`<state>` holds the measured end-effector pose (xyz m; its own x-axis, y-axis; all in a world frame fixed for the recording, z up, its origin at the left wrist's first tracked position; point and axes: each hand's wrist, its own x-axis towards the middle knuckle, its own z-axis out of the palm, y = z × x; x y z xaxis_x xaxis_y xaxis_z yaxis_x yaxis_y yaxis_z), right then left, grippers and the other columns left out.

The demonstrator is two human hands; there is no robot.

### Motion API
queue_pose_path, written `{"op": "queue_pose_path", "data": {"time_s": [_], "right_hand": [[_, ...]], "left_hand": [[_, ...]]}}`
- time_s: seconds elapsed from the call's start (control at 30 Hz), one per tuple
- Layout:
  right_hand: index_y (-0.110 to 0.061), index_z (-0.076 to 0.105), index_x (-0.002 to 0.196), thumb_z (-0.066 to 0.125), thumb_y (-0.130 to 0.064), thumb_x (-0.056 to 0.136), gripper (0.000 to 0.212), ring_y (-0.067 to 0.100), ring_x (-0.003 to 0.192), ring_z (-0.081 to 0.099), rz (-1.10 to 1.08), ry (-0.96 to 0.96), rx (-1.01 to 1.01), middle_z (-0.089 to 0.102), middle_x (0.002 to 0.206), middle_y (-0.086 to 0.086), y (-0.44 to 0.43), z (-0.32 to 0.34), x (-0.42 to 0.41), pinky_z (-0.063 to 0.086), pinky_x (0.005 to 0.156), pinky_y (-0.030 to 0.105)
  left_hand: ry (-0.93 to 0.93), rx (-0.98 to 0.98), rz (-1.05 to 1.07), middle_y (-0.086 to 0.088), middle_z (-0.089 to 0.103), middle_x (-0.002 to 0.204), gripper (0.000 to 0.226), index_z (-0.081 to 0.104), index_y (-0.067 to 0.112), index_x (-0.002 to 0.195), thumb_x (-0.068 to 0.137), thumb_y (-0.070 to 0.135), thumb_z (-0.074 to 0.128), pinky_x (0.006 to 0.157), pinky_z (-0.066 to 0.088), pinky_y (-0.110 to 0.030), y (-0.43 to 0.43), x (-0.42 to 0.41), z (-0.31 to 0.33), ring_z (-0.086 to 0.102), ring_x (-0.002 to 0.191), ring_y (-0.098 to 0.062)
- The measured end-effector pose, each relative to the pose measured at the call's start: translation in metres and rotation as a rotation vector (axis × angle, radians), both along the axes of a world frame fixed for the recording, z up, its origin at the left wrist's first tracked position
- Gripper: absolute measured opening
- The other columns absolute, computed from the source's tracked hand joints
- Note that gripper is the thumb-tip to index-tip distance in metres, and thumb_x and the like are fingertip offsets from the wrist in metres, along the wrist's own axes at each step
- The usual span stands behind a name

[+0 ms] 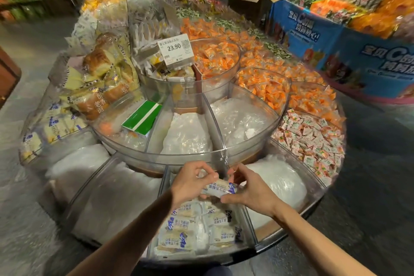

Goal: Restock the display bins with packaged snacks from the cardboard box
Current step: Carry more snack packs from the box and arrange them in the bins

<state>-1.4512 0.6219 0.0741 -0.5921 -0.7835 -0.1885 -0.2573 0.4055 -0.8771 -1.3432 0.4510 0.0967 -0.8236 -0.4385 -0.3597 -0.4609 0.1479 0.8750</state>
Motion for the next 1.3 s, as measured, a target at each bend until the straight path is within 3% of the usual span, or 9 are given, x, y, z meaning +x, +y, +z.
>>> {"op": "queue_pose_path", "data": {"time_s": [0.1,0.2,0.3,0.47,0.6,0.73,0.93,1.13,1.3], "right_hand": [[-0.027,0.063,0.097,0.085,-0.036,0.076,0.032,0.008,0.08,0.057,0.074,0.256,0.142,0.065,0.088,-0.009,0.008,-0.01,0.001,0.042,0.071,0.024],[-0.025,0.068,0.113,0.077,-0.037,0.084,0.032,0.022,0.103,0.06,0.19,0.523,0.245,0.071,0.105,0.002,0.007,-0.028,0.01,0.044,0.087,0.033],[-0.022,0.064,0.126,0.067,-0.033,0.093,0.035,0.024,0.117,0.055,0.353,0.654,0.385,0.071,0.115,0.006,-0.001,-0.044,0.024,0.04,0.095,0.035],[-0.018,0.058,0.13,0.059,-0.01,0.096,0.035,0.026,0.106,0.065,0.408,0.599,0.607,0.069,0.111,0.01,-0.008,-0.076,0.03,0.051,0.092,0.036],[-0.011,0.058,0.133,0.052,0.0,0.098,0.037,0.027,0.101,0.068,0.431,0.612,0.676,0.068,0.117,0.012,-0.015,-0.084,0.035,0.053,0.094,0.035],[-0.017,0.054,0.139,0.047,0.001,0.1,0.044,0.025,0.1,0.07,0.45,0.643,0.688,0.065,0.123,0.01,-0.016,-0.092,0.039,0.054,0.093,0.034],[-0.01,0.06,0.13,0.045,-0.001,0.102,0.034,0.025,0.101,0.068,0.374,0.555,0.725,0.064,0.124,0.013,-0.015,-0.084,0.042,0.052,0.092,0.03],[-0.018,0.062,0.123,0.053,-0.024,0.099,0.026,0.03,0.103,0.067,0.311,0.578,0.7,0.07,0.116,0.01,-0.033,-0.042,0.058,0.053,0.086,0.036],[-0.023,0.066,0.104,0.057,-0.047,0.096,0.028,0.024,0.092,0.068,0.309,0.665,0.418,0.072,0.093,-0.003,-0.106,0.019,0.136,0.051,0.074,0.032]], "left_hand": [[-0.011,-0.057,-0.008,-0.003,0.068,0.104,0.018,0.066,0.014,0.092,0.087,0.028,0.076,0.065,0.059,-0.028,-0.001,0.012,-0.011,0.067,0.092,-0.012],[-0.105,-0.134,-0.121,0.004,0.071,0.096,0.02,0.067,0.018,0.094,0.084,0.029,0.079,0.065,0.049,-0.017,0.0,0.022,-0.029,0.063,0.072,0.003],[-0.22,-0.263,-0.19,0.011,0.068,0.09,0.019,0.068,0.023,0.093,0.083,0.034,0.08,0.073,0.052,-0.023,0.004,0.031,-0.053,0.063,0.078,-0.001],[-0.275,-0.395,-0.289,0.005,0.066,0.102,0.013,0.068,0.021,0.093,0.087,0.031,0.075,0.095,0.05,-0.036,0.014,0.027,-0.086,0.059,0.1,-0.011],[-0.256,-0.621,-0.356,0.0,0.067,0.1,0.014,0.071,0.011,0.096,0.094,0.025,0.068,0.091,0.051,-0.033,0.024,0.024,-0.1,0.061,0.092,-0.014],[-0.279,-0.788,-0.435,0.0,0.058,0.114,0.028,0.071,0.014,0.114,0.098,0.034,0.058,0.094,0.048,-0.037,0.028,0.024,-0.108,0.052,0.109,-0.017],[-0.323,-0.75,-0.503,-0.002,0.06,0.118,0.028,0.071,0.015,0.111,0.099,0.036,0.056,0.098,0.049,-0.038,0.024,0.024,-0.105,0.053,0.109,-0.019],[-0.194,-0.639,-0.394,0.003,0.064,0.092,0.022,0.062,0.019,0.083,0.102,0.027,0.054,0.09,0.051,-0.035,-0.009,0.057,-0.057,0.059,0.083,-0.014],[-0.138,-0.795,-0.132,0.003,0.069,0.092,0.018,0.067,0.023,0.092,0.096,0.034,0.054,0.068,0.039,-0.028,-0.087,0.162,0.024,0.062,0.09,-0.02]]}}
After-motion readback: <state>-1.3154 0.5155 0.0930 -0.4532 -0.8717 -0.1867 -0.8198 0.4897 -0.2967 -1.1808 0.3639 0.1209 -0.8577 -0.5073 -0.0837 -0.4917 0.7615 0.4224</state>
